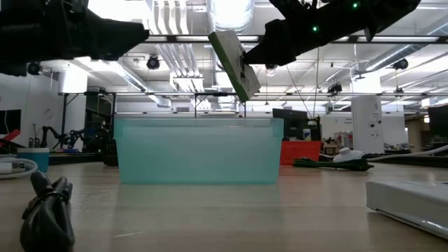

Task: Pick and place items into bin
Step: Put the top white card reader box into the black bin

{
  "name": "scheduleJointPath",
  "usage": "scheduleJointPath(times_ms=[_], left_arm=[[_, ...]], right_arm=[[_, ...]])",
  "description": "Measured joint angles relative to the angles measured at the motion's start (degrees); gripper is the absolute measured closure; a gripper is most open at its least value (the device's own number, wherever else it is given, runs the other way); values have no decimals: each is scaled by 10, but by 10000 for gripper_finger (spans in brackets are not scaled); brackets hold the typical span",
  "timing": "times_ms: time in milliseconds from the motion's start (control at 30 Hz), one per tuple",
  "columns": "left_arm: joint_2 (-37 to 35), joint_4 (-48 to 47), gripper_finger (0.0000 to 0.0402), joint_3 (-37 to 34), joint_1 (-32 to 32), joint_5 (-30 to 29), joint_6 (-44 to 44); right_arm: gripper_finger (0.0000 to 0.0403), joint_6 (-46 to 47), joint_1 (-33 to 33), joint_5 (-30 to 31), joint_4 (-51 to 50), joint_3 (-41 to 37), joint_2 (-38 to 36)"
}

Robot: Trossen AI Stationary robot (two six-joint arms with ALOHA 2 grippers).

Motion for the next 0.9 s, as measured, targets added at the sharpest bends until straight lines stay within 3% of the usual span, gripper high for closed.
scheduleJointPath(times_ms=[500, 900], left_arm=[[74, 5, 191, 16, 0, 5, 3], [157, 23, 191, 93, 0, 4, 35]], right_arm=[[394, -11, 0, 15, 7, 0, 0], [394, -14, 0, 15, 51, 0, 0]])
